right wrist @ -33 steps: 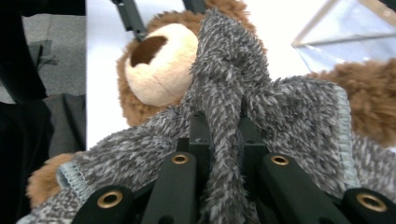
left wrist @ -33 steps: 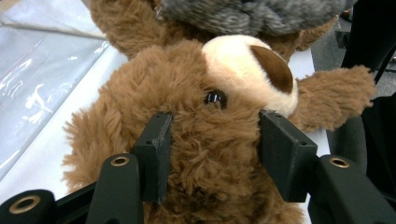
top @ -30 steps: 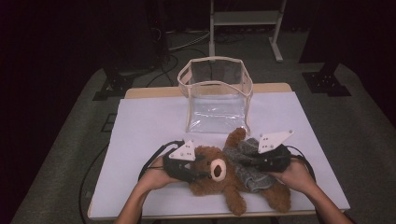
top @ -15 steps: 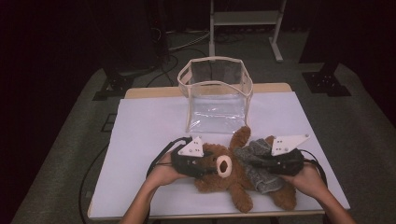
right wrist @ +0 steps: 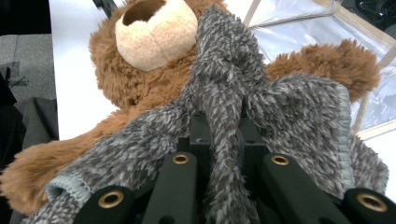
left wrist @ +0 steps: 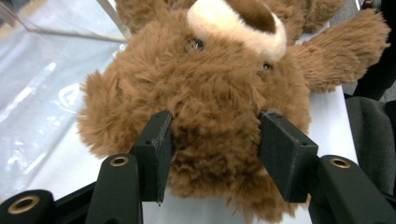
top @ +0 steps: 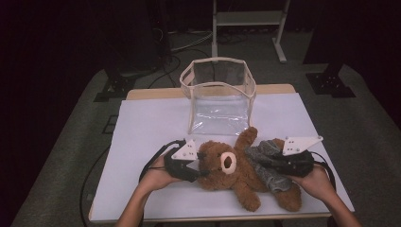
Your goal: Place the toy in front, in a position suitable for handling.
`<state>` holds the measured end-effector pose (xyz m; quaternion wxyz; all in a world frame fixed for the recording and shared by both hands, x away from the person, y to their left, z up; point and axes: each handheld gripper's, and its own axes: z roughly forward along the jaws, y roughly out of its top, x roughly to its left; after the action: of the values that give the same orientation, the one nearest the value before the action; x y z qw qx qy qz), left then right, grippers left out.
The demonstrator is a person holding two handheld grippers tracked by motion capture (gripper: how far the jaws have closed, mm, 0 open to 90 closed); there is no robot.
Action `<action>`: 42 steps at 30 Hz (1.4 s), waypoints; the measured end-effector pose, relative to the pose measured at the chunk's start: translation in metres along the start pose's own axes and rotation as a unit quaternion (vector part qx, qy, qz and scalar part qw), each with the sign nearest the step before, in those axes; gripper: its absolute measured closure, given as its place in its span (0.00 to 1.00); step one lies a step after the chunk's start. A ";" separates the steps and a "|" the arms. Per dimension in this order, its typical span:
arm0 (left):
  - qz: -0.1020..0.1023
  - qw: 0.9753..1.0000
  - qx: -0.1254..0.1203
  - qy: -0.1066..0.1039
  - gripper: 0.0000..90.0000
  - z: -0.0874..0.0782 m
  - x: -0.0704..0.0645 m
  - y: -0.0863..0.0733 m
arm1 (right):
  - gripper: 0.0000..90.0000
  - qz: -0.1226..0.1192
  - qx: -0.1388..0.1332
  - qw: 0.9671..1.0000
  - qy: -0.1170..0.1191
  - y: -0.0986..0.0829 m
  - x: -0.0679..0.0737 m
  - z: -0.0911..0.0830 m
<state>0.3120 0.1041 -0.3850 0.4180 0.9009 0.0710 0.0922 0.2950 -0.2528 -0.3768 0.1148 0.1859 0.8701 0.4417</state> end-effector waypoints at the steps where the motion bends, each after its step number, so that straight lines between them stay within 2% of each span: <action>1: 0.001 1.000 0.003 0.001 0.51 0.003 0.000 -0.001 | 0.89 0.001 0.000 1.000 0.001 0.003 0.001 0.001; 4: -0.002 1.000 0.004 -0.001 0.51 0.011 0.001 -0.002 | 0.89 -0.019 -0.002 1.000 -0.006 0.015 0.009 0.000; 6: -0.005 1.000 -0.003 -0.004 0.52 0.012 0.002 -0.001 | 0.89 -0.029 -0.010 1.000 0.001 0.024 0.015 0.002; 11: 0.001 1.000 -0.001 -0.008 0.52 0.018 -0.001 0.002 | 0.89 -0.068 -0.005 0.998 0.017 0.042 0.029 0.025; 13: 0.000 1.000 0.000 -0.008 0.52 0.017 -0.001 0.001 | 0.89 -0.070 0.000 0.997 0.018 0.040 0.029 0.031; 14: -0.001 1.000 -0.003 -0.008 0.52 0.015 -0.001 -0.001 | 0.89 -0.062 0.002 0.998 0.020 0.036 0.028 0.032; 15: -0.001 1.000 -0.003 -0.008 0.52 0.015 -0.001 -0.001 | 0.89 -0.054 0.009 0.998 0.016 0.030 0.025 0.032; 16: -0.002 1.000 -0.008 -0.010 0.52 0.014 -0.001 -0.002 | 0.89 -0.055 0.013 0.998 0.012 0.026 0.023 0.031; 18: -0.001 1.000 -0.007 -0.011 0.52 0.014 -0.001 -0.001 | 0.89 -0.037 0.006 0.999 0.017 0.021 0.021 0.026; 19: -0.001 1.000 -0.006 -0.010 0.52 0.015 -0.002 -0.001 | 0.89 -0.035 0.006 0.999 0.014 0.020 0.022 0.022; 21: -0.001 1.000 -0.005 -0.009 0.52 0.015 -0.001 -0.001 | 0.89 -0.043 0.002 0.999 0.008 0.023 0.026 0.017; 24: -0.005 1.000 -0.009 -0.008 0.52 0.016 0.000 -0.001 | 0.89 -0.054 -0.020 0.998 0.015 0.033 0.035 0.013; 27: -0.004 1.000 -0.008 -0.009 0.52 0.016 0.000 -0.001 | 0.89 -0.072 -0.026 0.997 0.030 0.042 0.048 0.023; 30: -0.004 1.000 -0.006 -0.008 0.52 0.015 -0.001 -0.001 | 0.89 -0.087 -0.012 0.996 0.029 0.043 0.055 0.035; 33: -0.005 1.000 -0.006 -0.006 0.52 0.015 -0.001 -0.002 | 0.89 -0.085 -0.004 0.996 0.027 0.035 0.055 0.044; 37: -0.004 1.000 -0.011 -0.008 0.52 0.015 -0.001 -0.001 | 0.89 -0.086 0.016 0.996 0.008 0.023 0.051 0.039; 38: -0.005 1.000 -0.013 -0.011 0.52 0.016 -0.002 -0.001 | 0.89 -0.078 0.015 0.997 0.010 0.020 0.050 0.037; 39: -0.005 1.000 -0.012 -0.011 0.52 0.016 -0.003 0.000 | 0.89 -0.070 0.012 0.997 0.013 0.019 0.049 0.034; 42: -0.005 1.000 -0.012 -0.009 0.52 0.017 -0.001 0.000 | 0.89 -0.080 0.005 0.997 0.005 0.027 0.054 0.029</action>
<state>0.3145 0.0918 -0.3957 0.4303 0.8961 0.0705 0.0829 0.2630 -0.1942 -0.3739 0.1442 0.1139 0.8850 0.4277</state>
